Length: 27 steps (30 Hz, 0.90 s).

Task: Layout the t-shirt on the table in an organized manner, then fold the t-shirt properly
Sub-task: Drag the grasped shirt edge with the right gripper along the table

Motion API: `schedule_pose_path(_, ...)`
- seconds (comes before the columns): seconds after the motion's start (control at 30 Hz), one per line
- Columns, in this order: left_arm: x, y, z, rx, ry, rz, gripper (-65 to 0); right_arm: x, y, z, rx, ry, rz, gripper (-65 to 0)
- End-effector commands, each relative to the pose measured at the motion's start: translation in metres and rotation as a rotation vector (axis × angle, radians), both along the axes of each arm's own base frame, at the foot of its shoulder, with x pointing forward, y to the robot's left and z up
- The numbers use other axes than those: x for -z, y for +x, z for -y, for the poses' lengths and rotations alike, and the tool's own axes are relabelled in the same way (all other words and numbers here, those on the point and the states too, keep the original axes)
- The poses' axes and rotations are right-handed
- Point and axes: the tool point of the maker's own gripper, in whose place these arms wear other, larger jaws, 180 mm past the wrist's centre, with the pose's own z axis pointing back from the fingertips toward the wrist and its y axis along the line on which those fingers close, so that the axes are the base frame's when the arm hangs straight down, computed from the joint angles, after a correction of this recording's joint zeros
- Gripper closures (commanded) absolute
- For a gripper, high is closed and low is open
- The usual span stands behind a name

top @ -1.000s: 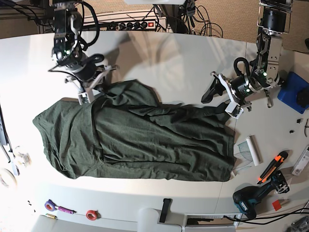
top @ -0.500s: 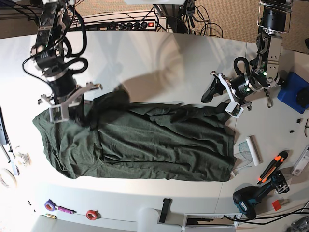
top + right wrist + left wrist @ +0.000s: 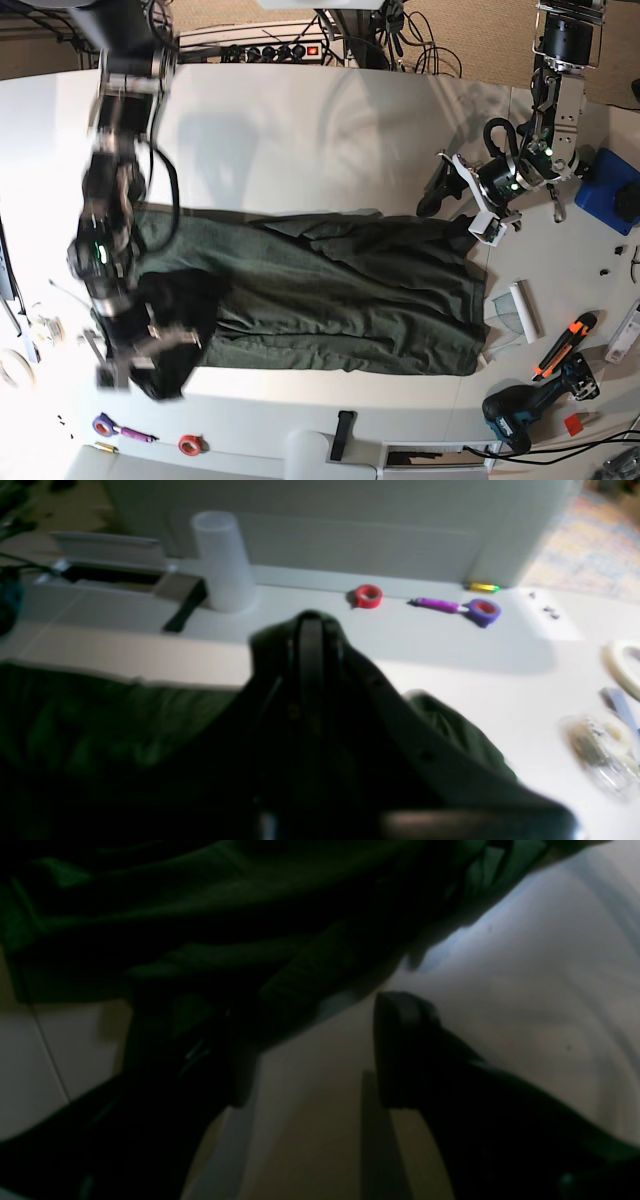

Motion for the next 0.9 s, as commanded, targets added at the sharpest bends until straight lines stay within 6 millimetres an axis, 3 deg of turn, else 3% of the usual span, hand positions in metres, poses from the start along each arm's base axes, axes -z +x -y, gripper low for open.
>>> schedule_pose_path(0.0,-0.016,0.01,-0.002,-0.005,-0.023,0.051,-34.5,-0.031,0.02,0.003,0.004,0.002,0.082,0.0)
schedule_pose_path(0.17,-0.016,0.01,-0.003,-0.012,-0.022,0.051,-34.5,-0.05,0.091,-0.009,-0.021,-0.052,0.051,0.0)
schedule_pose_path(0.33,-0.015,0.015,-0.006,-0.052,-0.017,0.051,-34.5,-0.09,0.13,-0.047,-0.08,-0.103,0.092,0.0)
schedule_pose_path(0.4,-0.015,0.015,-0.003,-0.051,-0.022,0.049,-34.5,-0.095,0.136,-0.061,-0.097,-0.129,0.077,0.0)
schedule_pose_path(0.43,-0.015,0.015,-0.001,-0.052,-0.029,0.049,-34.5,-0.095,0.138,-0.066,-0.1,-0.132,0.07,-3.2)
schedule_pose_path(0.5,-0.014,0.014,0.002,-0.052,-0.036,0.045,-34.5,-0.092,0.138,-0.076,-0.114,-0.121,0.057,-21.2)
schedule_pose_path(0.57,-0.012,0.013,0.003,-0.052,-0.035,0.039,-34.5,-0.085,0.137,-0.083,-0.122,-0.119,0.029,-29.2)
schedule_pose_path(0.73,-0.007,0.012,0.001,-0.041,0.012,0.04,-34.5,-0.077,0.136,-0.076,-0.107,-0.126,0.0,-29.2)
schedule_pose_path(0.87,-0.006,0.012,0.0,-0.039,0.022,0.04,-34.5,-0.06,0.133,-0.061,-0.086,-0.14,-0.032,-29.2)
